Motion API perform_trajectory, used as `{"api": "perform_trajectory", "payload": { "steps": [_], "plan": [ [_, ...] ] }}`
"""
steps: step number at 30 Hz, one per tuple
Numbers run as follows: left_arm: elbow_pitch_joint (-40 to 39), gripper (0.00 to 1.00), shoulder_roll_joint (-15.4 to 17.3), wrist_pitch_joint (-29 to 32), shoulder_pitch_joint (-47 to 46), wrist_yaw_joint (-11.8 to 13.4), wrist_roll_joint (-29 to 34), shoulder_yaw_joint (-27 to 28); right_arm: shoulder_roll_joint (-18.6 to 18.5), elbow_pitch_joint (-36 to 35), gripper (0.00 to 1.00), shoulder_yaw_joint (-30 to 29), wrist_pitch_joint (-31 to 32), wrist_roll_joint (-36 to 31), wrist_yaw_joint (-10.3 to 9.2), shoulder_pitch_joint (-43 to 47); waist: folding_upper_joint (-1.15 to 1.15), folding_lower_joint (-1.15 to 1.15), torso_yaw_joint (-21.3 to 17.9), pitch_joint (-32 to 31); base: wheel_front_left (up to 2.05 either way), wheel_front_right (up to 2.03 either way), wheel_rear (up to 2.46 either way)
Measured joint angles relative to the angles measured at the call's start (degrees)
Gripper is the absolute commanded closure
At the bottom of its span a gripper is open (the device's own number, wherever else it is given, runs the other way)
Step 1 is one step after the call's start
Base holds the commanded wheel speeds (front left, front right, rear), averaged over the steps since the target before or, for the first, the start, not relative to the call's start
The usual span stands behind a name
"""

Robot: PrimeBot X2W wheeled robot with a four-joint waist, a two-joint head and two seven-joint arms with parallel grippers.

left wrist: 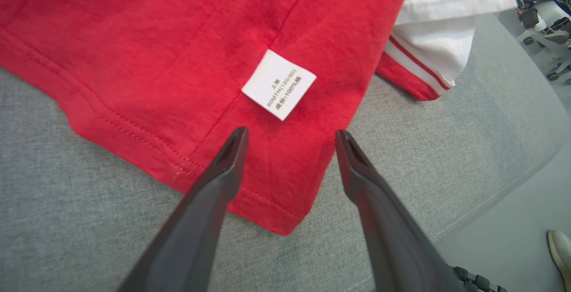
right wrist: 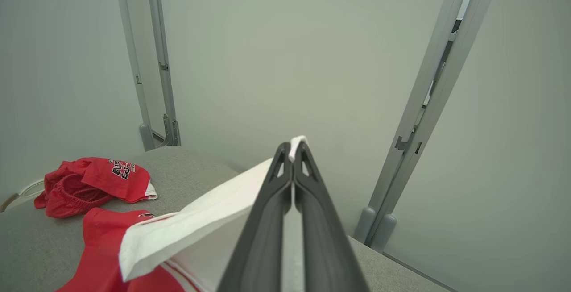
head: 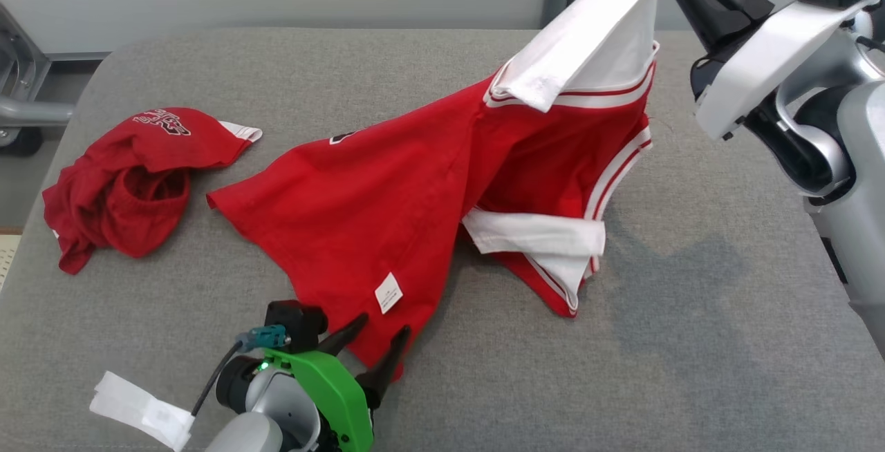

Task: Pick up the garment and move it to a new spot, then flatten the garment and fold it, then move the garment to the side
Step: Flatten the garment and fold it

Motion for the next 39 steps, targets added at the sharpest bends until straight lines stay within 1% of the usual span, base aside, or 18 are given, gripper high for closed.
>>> {"api": "perform_trajectory", "payload": {
  "steps": [4, 7, 10, 13, 16, 19, 24, 25, 27, 28, 30, 31, 34, 35, 39],
  "plan": [
    [0.52, 0.0, 0.04, -0.67, -1.63, 0.0, 0.3, 0.88, -1.53, -0.52, 1.0, -0.96, 1.71, 0.49, 0.0, 0.05, 0.0, 0.0, -0.67, 0.61, 0.0, 0.0, 0.0],
    [1.64, 0.0, 0.75, -0.71, -2.36, 0.0, 0.73, 1.64, -2.41, -0.76, 1.0, -1.26, 2.26, 0.7, 0.0, 0.44, 0.0, 0.0, -1.18, 1.07, 0.0, 0.0, 0.0],
    [3.01, 0.0, 1.92, -0.57, -2.99, 0.0, 1.19, 1.59, -2.59, -1.19, 1.0, -1.4, 2.77, 1.03, 0.0, 1.34, 0.0, 0.0, -1.69, 1.43, 0.0, 0.0, 0.0],
    [4.02, 0.0, 2.05, -0.08, -3.09, 0.0, 1.47, 1.03, -2.59, -1.75, 1.0, -1.43, 2.96, 1.43, 0.0, 2.37, 0.0, 0.0, -2.22, 1.74, 0.0, 0.0, 0.0],
    [5.17, 0.0, 2.37, 0.18, -3.51, -0.01, 3.07, -0.18, -2.59, -2.79, 1.0, -1.56, 3.22, 1.74, -0.02, 2.87, 0.0, 0.0, -2.7, 2.14, 0.0, 0.0, 0.0],
    [5.84, 0.0, 3.15, 0.13, -4.54, -0.18, 4.09, -0.37, -2.65, -3.43, 1.0, -1.74, 3.25, 1.87, -0.03, 3.0, 0.0, 0.0, -3.17, 2.56, 0.0, 0.0, 0.0],
    [7.23, 0.0, 3.23, 0.1, -6.22, -0.47, 4.32, -0.67, -3.81, -4.26, 1.0, -2.5, 3.26, 1.88, -0.19, 4.32, 0.0, 0.0, -3.65, 3.15, 0.0, 0.0, 0.0],
    [7.44, 0.09, 3.25, 0.1, -6.42, -0.47, 4.49, -0.92, -3.92, -4.43, 1.0, -2.66, 3.26, 1.89, -0.23, 4.53, 0.0, 0.0, -3.67, 3.21, 0.0, 0.0, 0.0],
    [7.79, 0.32, 3.24, 0.11, -6.54, -0.48, 4.6, -1.44, -3.91, -4.86, 1.0, -2.8, 3.26, 1.93, -0.26, 4.89, 0.0, 0.0, -3.7, 3.31, 0.0, 0.0, 0.0],
    [8.12, 0.41, 3.22, 0.12, -6.54, -0.49, 4.6, -1.72, -3.9, -5.05, 1.0, -2.8, 3.27, 1.93, -0.27, 5.07, 0.0, 0.0, -3.71, 3.36, 0.0, 0.0, 0.0],
    [8.65, 0.45, 3.21, 0.13, -6.54, -0.52, 4.6, -1.91, -3.92, -5.31, 1.0, -2.87, 3.27, 1.94, -0.68, 5.2, 0.0, 0.0, -3.71, 3.42, 0.0, 0.0, 0.0],
    [8.83, 0.51, 3.21, 0.2, -6.55, -0.53, 4.6, -1.94, -3.97, -5.48, 1.0, -2.98, 3.27, 1.94, -0.68, 5.21, 0.0, 0.0, -3.69, 3.45, 0.0, 0.0, 0.0],
    [9.17, 0.56, 3.18, 0.46, -6.75, -0.67, 4.61, -2.72, -4.47, -6.27, 1.0, -3.37, 3.65, 1.94, -0.78, 5.99, 0.0, 0.0, -3.38, 3.51, 0.0, 0.0, 0.0],
    [9.36, 0.59, 3.19, 0.62, -6.82, -0.67, 4.68, -2.83, -4.47, -6.35, 1.0, -3.32, 3.7, 1.94, -0.78, 6.22, 0.0, 0.0, -3.28, 3.57, 0.0, 0.0, 0.0],
    [10.13, 0.62, 3.19, 0.6, -7.6, -0.69, 4.68, -3.35, -4.32, -6.71, 1.0, -3.27, 3.71, 2.36, -0.82, 6.34, 0.0, 0.0, -3.03, 3.65, 0.0, 0.0, 0.0]
  ]
}}
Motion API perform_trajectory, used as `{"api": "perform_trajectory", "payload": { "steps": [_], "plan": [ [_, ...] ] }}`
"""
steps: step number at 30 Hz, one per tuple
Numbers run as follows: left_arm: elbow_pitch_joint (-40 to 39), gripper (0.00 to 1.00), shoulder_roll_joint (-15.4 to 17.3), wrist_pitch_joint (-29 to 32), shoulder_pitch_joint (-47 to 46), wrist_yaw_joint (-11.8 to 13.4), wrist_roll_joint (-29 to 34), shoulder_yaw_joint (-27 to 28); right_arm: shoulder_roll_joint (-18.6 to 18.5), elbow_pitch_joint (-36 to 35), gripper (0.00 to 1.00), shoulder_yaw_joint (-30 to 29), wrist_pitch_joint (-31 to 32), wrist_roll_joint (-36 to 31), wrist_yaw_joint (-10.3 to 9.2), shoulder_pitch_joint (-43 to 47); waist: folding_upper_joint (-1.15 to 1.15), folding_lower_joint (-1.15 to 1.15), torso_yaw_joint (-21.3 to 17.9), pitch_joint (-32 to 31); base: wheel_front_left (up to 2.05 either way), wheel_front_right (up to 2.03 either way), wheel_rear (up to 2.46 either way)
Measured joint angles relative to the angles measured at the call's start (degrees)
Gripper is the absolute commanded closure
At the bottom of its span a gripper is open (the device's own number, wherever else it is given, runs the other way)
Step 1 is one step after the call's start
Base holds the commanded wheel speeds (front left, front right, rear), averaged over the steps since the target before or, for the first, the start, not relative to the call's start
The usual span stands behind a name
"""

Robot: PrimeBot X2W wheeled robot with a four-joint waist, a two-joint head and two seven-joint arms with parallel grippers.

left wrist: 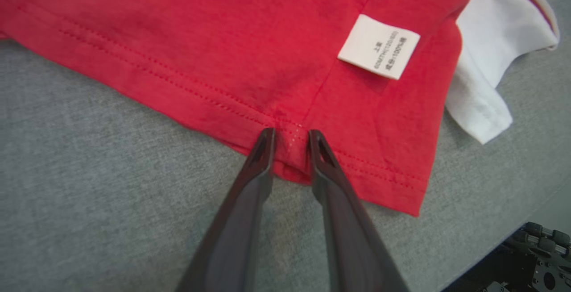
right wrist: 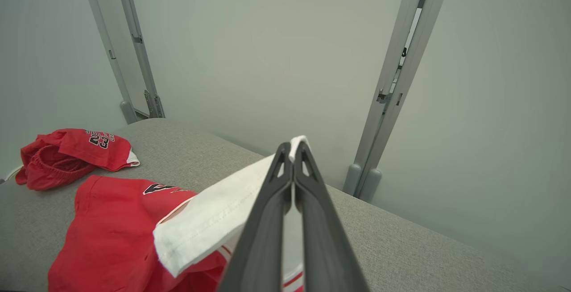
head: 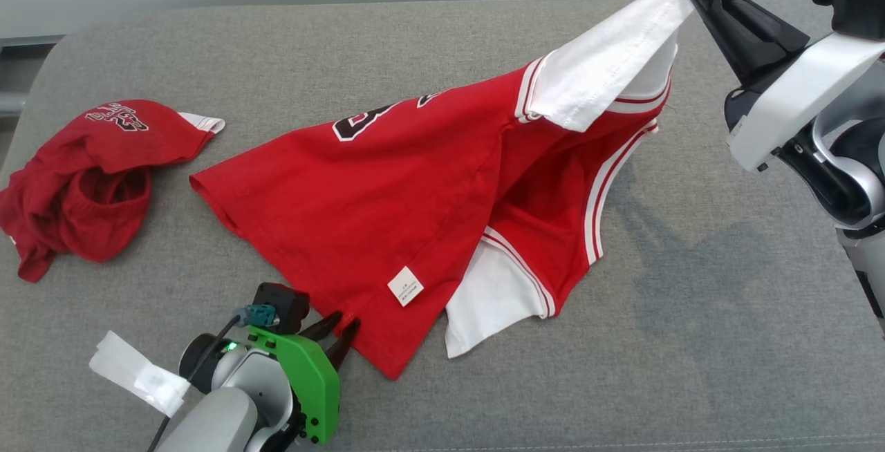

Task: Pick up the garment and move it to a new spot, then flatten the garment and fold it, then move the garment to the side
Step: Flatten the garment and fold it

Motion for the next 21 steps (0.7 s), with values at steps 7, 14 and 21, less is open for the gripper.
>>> {"api": "perform_trajectory", "payload": {
  "steps": [7, 14, 21],
  "plan": [
    [0.59, 0.68, -0.12, -0.26, -0.43, -0.07, 0.0, -0.23, -0.15, -0.43, 1.0, -0.02, 0.04, 0.0, -0.38, 0.23, 0.0, 0.0, 0.45, -0.03, 0.0, 0.0, 0.0],
    [0.69, 0.71, -0.16, -0.33, -0.63, -0.26, -0.47, -0.3, -1.29, -0.57, 1.0, -0.14, 0.04, -0.05, -0.46, 1.46, 0.0, 0.0, 0.94, -0.44, 0.0, 0.0, 0.0],
    [-0.37, 1.0, -0.02, -0.24, -1.19, -0.31, -1.11, -0.49, -1.29, -0.75, 1.0, -0.33, 0.07, -0.02, -0.97, 2.6, 0.0, 0.0, 1.76, -0.94, 0.0, 0.0, 0.0]
  ]
}}
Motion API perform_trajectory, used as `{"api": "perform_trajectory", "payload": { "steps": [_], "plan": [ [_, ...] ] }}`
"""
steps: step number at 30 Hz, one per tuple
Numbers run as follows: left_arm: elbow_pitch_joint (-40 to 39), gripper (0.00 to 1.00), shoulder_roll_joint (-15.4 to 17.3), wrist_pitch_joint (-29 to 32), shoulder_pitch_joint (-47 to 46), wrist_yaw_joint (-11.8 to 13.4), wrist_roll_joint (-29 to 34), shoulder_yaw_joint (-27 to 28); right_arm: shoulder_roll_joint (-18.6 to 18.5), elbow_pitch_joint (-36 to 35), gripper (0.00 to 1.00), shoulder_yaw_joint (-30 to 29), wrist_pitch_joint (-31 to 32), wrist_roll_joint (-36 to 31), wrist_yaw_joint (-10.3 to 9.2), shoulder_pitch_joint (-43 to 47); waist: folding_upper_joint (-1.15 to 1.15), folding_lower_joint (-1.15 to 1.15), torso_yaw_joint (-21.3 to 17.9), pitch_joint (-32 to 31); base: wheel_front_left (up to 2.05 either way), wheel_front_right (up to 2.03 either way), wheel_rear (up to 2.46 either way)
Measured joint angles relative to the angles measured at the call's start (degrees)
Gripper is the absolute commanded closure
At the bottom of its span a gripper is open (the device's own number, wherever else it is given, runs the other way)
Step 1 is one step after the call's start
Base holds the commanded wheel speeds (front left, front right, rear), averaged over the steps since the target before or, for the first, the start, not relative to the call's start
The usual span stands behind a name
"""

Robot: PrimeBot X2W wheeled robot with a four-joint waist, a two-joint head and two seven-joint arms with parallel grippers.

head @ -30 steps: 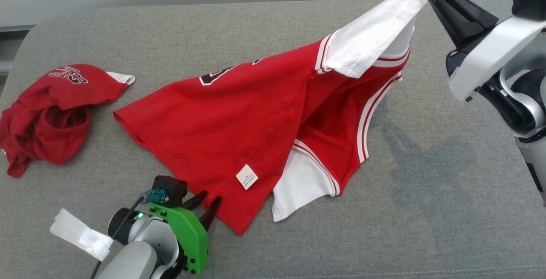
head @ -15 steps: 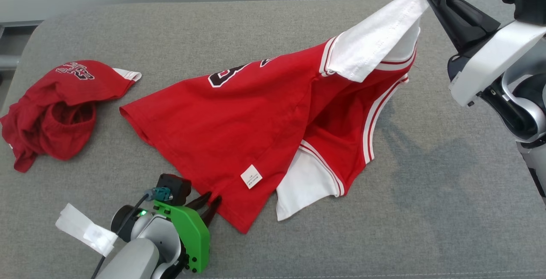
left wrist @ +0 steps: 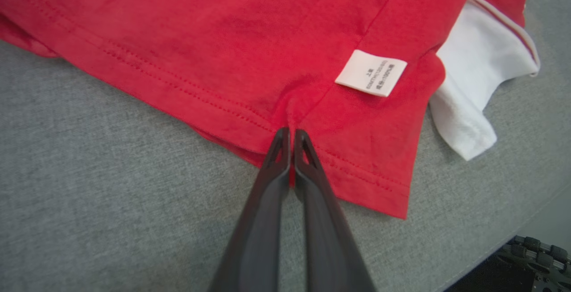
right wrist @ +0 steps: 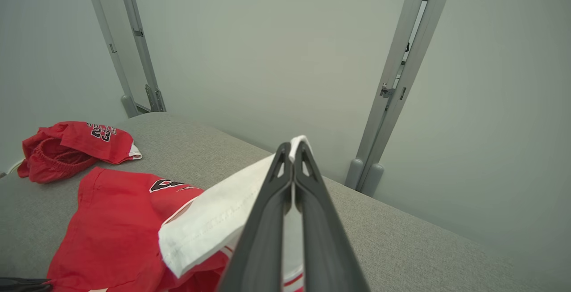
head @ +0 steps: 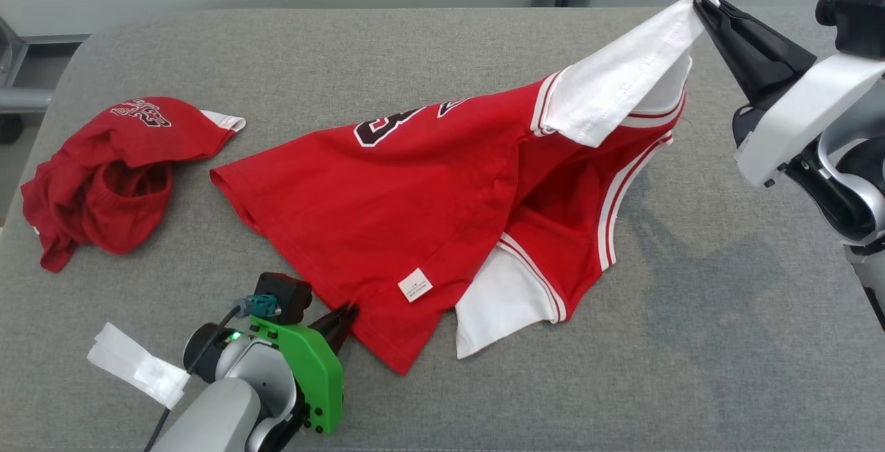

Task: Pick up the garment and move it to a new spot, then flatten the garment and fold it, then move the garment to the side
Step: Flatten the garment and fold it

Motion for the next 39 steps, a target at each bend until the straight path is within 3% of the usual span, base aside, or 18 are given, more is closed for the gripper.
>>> {"api": "perform_trajectory", "payload": {
  "steps": [14, 19, 25, 30, 36, 39],
  "plan": [
    [-5.42, 1.0, 1.21, -0.12, -1.83, -0.01, -2.93, 0.64, -0.02, -0.13, 1.0, -1.0, -0.12, 0.18, -1.01, 2.02, 0.0, 0.0, 1.05, -1.17, 0.0, 0.0, 0.0],
    [-12.04, 1.0, 4.26, -1.51, -6.11, -0.02, -4.75, 4.91, -0.03, -0.42, 1.0, -3.38, -1.45, 0.75, -2.05, 2.1, 0.0, 0.0, 1.27, -1.75, 0.0, 0.0, 0.0],
    [-19.65, 1.0, 10.28, -0.81, -9.97, -0.02, -5.41, 8.42, 1.41, -1.77, 1.0, -7.51, -4.79, 3.34, -4.13, 2.1, 0.0, 0.0, 1.41, -3.12, 0.0, 0.0, 0.0],
    [-30.53, 1.0, 13.73, 1.09, -10.02, -0.04, -12.01, 9.39, 7.6, -9.12, 1.0, -12.71, -8.82, 11.09, -5.57, 1.98, 0.0, 0.0, 0.68, -4.48, 0.0, 0.0, 0.0],
    [-44.24, 1.0, 19.29, 0.99, -10.56, -0.2, -18.24, 19.52, 8.96, -21.53, 1.0, -19.06, -10.24, 18.52, -6.59, 1.82, 0.0, 0.0, -1.52, -5.76, 0.0, 0.0, 0.0],
    [-51.05, 1.0, 20.9, 1.68, -10.84, -0.18, -20.73, 23.84, 8.9, -28.85, 1.0, -21.64, -9.28, 21.06, -8.56, 1.93, 0.0, 0.0, -2.98, -6.05, 0.0, 0.0, 0.0]
  ]
}}
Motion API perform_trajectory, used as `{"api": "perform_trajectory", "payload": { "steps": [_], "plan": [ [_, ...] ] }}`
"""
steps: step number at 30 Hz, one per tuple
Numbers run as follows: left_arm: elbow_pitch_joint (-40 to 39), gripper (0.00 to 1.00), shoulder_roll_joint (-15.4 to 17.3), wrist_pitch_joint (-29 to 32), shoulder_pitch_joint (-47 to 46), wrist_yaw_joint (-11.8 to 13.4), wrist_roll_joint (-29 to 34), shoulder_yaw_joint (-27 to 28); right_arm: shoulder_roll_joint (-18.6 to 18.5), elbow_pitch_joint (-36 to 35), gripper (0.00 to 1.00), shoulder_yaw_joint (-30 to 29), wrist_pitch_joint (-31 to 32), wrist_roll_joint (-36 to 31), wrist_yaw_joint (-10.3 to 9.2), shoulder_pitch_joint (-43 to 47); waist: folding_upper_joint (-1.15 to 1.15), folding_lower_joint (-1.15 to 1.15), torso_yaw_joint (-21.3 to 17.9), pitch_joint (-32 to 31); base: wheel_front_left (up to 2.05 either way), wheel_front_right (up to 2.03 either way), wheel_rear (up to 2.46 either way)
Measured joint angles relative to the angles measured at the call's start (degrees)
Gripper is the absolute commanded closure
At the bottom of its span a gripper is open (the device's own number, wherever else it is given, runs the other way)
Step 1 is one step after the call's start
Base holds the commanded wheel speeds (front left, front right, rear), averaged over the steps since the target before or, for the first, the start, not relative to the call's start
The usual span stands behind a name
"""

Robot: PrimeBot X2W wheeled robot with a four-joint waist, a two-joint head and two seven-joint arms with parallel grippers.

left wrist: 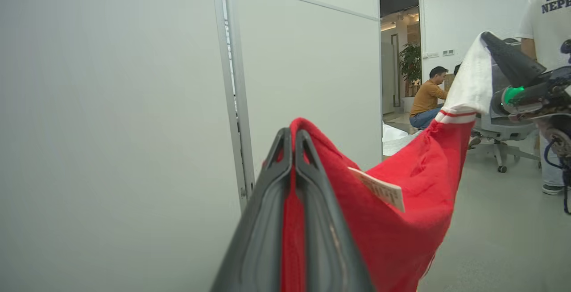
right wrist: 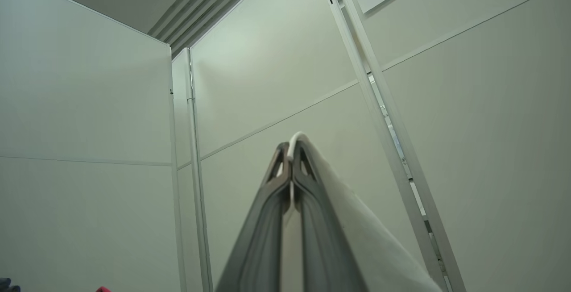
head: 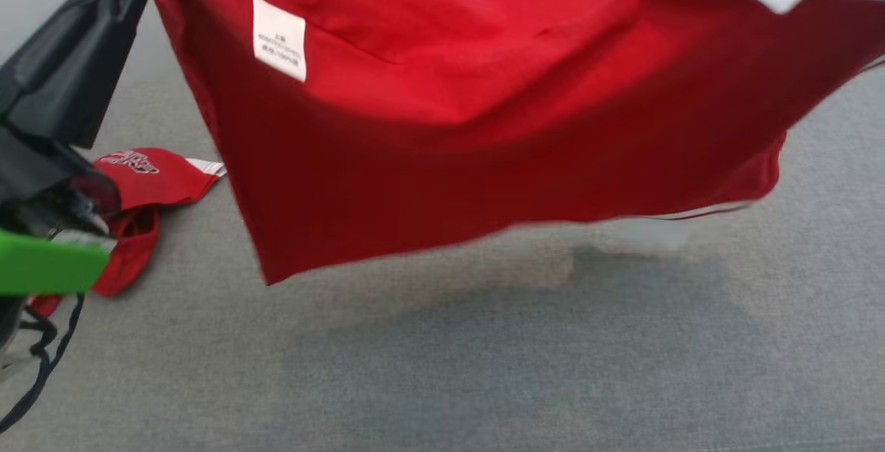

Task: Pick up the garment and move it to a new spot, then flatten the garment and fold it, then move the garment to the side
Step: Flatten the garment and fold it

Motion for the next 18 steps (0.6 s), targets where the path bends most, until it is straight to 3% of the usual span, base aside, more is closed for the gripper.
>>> {"api": "perform_trajectory", "payload": {
  "steps": [5, 9, 13, 14, 18],
  "plan": [
    [-8.81, 1.0, 0.79, 5.24, 0.02, 1.76, -8.22, 1.99, -0.34, -10.43, 1.0, -3.13, 4.53, 4.58, -2.94, 0.99, 0.0, 0.0, -2.31, 0.64, 0.0, 0.0, 0.0],
    [-7.78, 1.0, 3.23, 10.88, 0.07, 4.06, -10.45, 1.1, -1.83, -9.78, 1.0, -2.74, 10.79, 6.53, -3.82, 3.54, 0.0, 0.0, -3.39, 2.66, 0.0, 0.0, 0.0],
    [0.8, 1.0, 2.89, 15.35, -0.25, 6.04, -14.79, -1.25, -1.64, -1.44, 1.0, 1.59, 16.17, 8.4, -3.98, 3.61, 0.0, 0.0, -3.81, 5.46, 0.0, 0.0, 0.0],
    [6.05, 1.0, 3.69, 17.77, -2.4, 6.46, -13.56, -3.07, -0.36, 4.77, 1.0, 3.98, 17.98, 8.53, -4.05, 2.65, 0.0, 0.0, -3.83, 6.92, 0.0, 0.0, 0.0],
    [16.13, 1.0, 2.72, 19.35, -11.28, 8.18, -8.91, -5.61, 3.65, 18.49, 1.0, 5.16, 18.34, 4.02, -4.46, -5.44, 0.0, 0.0, -3.51, 9.9, 0.0, 0.0, 0.0]
  ]
}}
